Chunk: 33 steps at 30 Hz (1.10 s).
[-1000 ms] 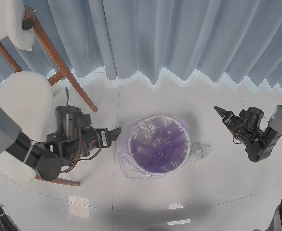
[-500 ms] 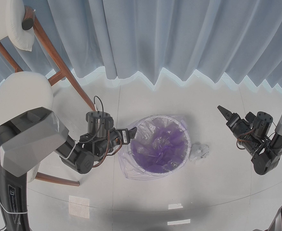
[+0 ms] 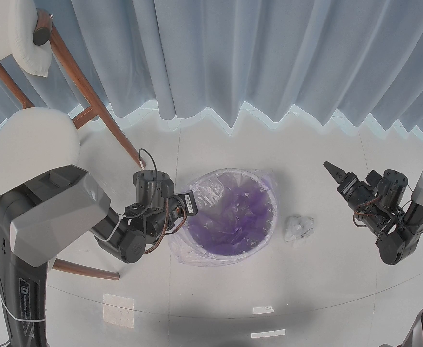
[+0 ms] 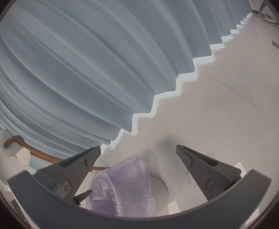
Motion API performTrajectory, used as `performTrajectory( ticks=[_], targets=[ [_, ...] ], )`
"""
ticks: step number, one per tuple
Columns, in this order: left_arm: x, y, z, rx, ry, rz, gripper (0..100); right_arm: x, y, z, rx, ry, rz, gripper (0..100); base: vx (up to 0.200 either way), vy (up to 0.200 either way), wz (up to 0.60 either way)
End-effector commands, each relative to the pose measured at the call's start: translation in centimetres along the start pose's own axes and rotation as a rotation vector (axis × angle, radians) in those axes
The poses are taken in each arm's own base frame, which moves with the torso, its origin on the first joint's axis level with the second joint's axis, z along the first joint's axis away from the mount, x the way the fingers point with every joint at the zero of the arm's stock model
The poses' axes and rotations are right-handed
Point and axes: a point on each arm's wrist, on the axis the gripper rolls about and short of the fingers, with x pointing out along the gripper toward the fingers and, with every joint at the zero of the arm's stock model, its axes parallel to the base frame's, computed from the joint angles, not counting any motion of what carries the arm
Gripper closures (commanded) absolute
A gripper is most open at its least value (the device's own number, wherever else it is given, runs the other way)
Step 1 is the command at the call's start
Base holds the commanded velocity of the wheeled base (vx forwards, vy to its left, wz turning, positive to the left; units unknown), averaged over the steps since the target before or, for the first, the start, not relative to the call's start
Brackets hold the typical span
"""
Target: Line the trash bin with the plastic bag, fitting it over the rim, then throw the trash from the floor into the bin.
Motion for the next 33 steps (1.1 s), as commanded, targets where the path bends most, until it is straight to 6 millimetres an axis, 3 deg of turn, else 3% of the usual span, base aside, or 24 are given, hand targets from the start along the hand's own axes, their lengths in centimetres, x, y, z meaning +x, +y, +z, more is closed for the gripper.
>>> performTrajectory(
  ticks=[1, 13, 23, 28, 33],
  targets=[
    [0.1, 0.0, 0.0, -0.002, -0.003, 0.001, 100, 0.1, -0.2, -0.2, 0.0, 0.006, -0.004, 0, 0.0, 0.0, 0.0],
    [0.0, -0.7, 0.1, -0.027, -0.009, -0.016, 100, 0.1, -0.2, -0.4, -0.001, 0.01, -0.01, 0, 0.0, 0.0, 0.0],
    [-1.3, -2.7, 1.7, -0.195, -0.085, -0.063, 100, 0.2, -0.5, -0.9, -0.042, 0.002, -0.029, 0, 0.0, 0.0, 0.0],
    [-1.9, -1.1, 0.0, -0.183, -0.034, 0.005, 100, 0.1, -0.8, -1.2, -0.054, -0.008, -0.021, 0, 0.0, 0.0, 0.0],
    [-0.8, 0.3, -1.5, -0.183, -0.016, 0.061, 100, 0.1, -0.7, -1.3, -0.054, -0.004, -0.019, 0, 0.0, 0.0, 0.0]
  ],
)
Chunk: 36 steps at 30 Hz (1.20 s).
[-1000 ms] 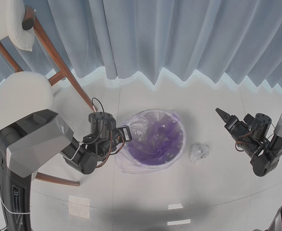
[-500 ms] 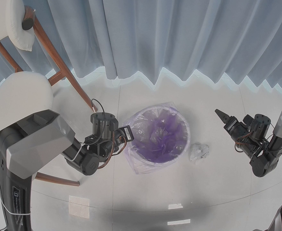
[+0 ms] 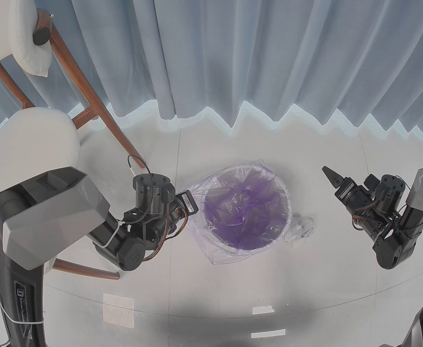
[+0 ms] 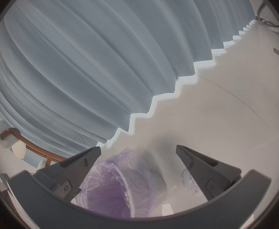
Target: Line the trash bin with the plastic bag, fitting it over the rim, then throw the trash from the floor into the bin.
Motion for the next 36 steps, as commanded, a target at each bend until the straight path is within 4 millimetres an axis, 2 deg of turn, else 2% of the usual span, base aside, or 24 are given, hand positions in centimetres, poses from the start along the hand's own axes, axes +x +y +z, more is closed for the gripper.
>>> performTrajectory(
  ticks=[1, 11, 15, 22, 28, 36],
  targets=[
    [1.3, 1.8, -1.1, -0.003, 0.004, 0.046, 100, 0.0, -0.1, -0.4, 0.0, 0.015, -0.005, 0, 0.0, 0.0, 0.0],
    [5.2, 3.4, -2.6, -0.022, -0.029, 0.056, 100, -0.4, -0.1, -0.7, 0.001, 0.03, -0.009, 0, 0.0, 0.0, 0.0],
    [6.7, 3.8, -3.9, -0.022, -0.027, 0.057, 100, -0.6, -0.2, -0.9, 0.003, 0.039, -0.017, 0, 0.0, 0.0, 0.0],
    [8.0, 5.0, -5.7, -0.017, -0.013, 0.086, 100, -0.6, -0.3, -1.0, 0.003, 0.043, -0.02, 0, 0.0, 0.0, 0.0],
    [8.5, 5.0, -5.8, -0.02, -0.023, 0.082, 100, -0.6, -0.2, -1.0, 0.002, 0.041, -0.018, 0, 0.0, 0.0, 0.0],
    [9.8, 6.1, -6.9, -0.016, -0.033, 0.111, 100, -0.7, -0.3, -1.0, 0.002, 0.042, -0.019, 0, 0.0, 0.0, 0.0]
  ],
)
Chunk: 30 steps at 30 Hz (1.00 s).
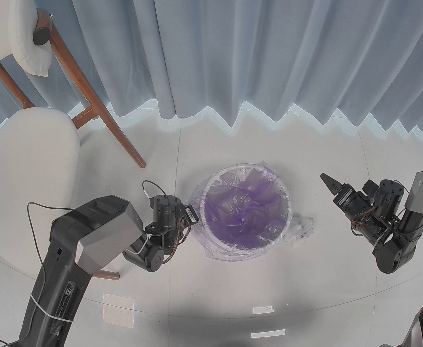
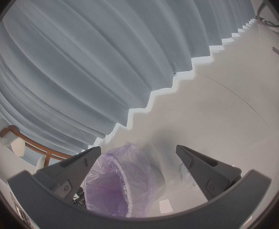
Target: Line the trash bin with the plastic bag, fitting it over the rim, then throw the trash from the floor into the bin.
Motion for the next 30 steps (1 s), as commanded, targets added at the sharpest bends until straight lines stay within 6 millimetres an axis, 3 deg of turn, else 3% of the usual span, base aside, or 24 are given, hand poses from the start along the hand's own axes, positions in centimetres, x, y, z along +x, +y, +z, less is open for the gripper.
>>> performTrajectory(
  ticks=[1, 16, 17, 23, 30],
  targets=[
    [0.8, 0.8, -1.3, 0.009, 0.004, 0.027, 100, 0.0, 0.0, 0.0, 0.0, 0.002, 0.0, 0, 0.0, 0.0, 0.0],
    [0.7, 0.6, -2.1, 0.029, -0.005, 0.057, 100, 0.0, -0.3, -0.4, 0.001, 0.013, -0.011, 0, 0.0, 0.0, 0.0],
    [0.5, 0.4, -1.8, 0.027, -0.01, 0.054, 0, 0.1, -0.4, -0.4, 0.0, 0.014, -0.012, 0, 0.0, 0.0, 0.0],
    [-2.3, -0.3, 0.0, 0.06, 0.005, 0.06, 0, -0.1, -0.5, -0.6, -0.004, 0.026, -0.021, 0, 0.0, 0.0, 0.0],
    [-12.1, -0.2, 4.0, 0.086, 0.015, 0.065, 0, -1.1, -3.0, -3.6, -0.103, 0.176, -0.103, 0, 0.0, 0.0, 0.0]
  ],
)
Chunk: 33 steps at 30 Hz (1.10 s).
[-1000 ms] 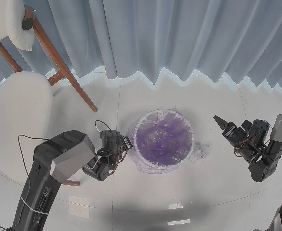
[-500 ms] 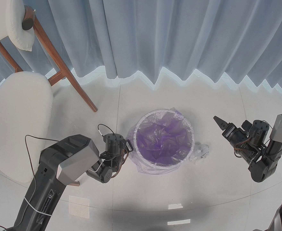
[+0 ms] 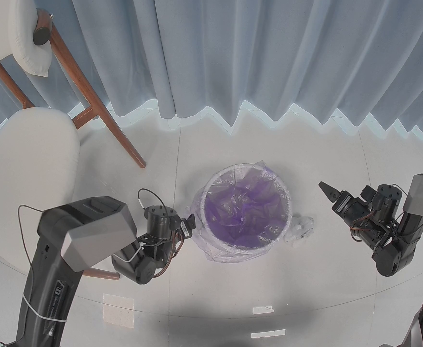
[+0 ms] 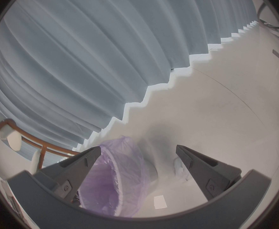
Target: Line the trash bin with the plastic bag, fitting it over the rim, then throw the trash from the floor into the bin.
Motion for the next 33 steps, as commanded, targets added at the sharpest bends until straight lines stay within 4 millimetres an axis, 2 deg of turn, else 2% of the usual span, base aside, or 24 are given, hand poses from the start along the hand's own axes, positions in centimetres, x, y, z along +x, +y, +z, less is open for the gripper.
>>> performTrajectory(
  ticks=[1, 2, 7, 8, 10, 11, 13, 18, 28, 33],
  targets=[
    [-8.5, 0.0, 4.6, 0.005, -0.038, -0.027, 0, -0.6, -2.2, -2.8, -0.078, 0.131, -0.071, 0, 0.0, 0.0, 0.0],
    [-11.0, 0.4, 5.5, -0.001, -0.054, -0.04, 0, -1.1, -2.9, -4.0, -0.105, 0.197, -0.074, 0, 0.0, 0.0, 0.0],
    [-16.7, 1.4, 5.8, -0.005, -0.077, -0.089, 0, -1.3, -3.8, -7.1, -0.173, 0.354, -0.03, 0, 0.0, 0.0, 0.0],
    [-18.2, 1.7, 5.6, 0.002, -0.067, -0.102, 0, -1.1, -4.1, -7.8, -0.19, 0.378, -0.029, 0, 0.0, 0.0, 0.0],
    [-19.5, 2.2, 5.0, 0.011, -0.043, -0.104, 0, -0.8, -4.2, -8.5, -0.214, 0.401, -0.016, 0, 0.0, 0.0, 0.0],
    [-20.9, 3.2, 4.1, 0.029, 0.002, -0.098, 0, -0.5, -4.5, -9.3, -0.247, 0.423, -0.009, 0, 0.0, 0.0, 0.0],
    [-22.0, 4.1, 3.3, 0.041, 0.028, -0.093, 0, -0.3, -4.9, -10.1, -0.306, 0.444, 0.0, 0, 0.0, 0.0, 0.0],
    [-21.5, 4.3, 2.9, 0.067, 0.022, -0.087, 0, 0.4, -4.6, -11.2, -0.397, 0.485, 0.049, 0, 0.0, 0.0, 0.0],
    [-22.0, 3.3, 1.7, 0.121, 0.058, -0.131, 0, 1.3, -3.6, -12.2, -0.406, 0.53, 0.095, 0, 0.0, 0.0, 0.0],
    [-22.1, 3.2, 2.0, 0.117, 0.046, -0.137, 0, 3.0, -2.7, -11.9, -0.417, 0.492, 0.129, 0, 0.0, 0.0, 0.0]
  ],
)
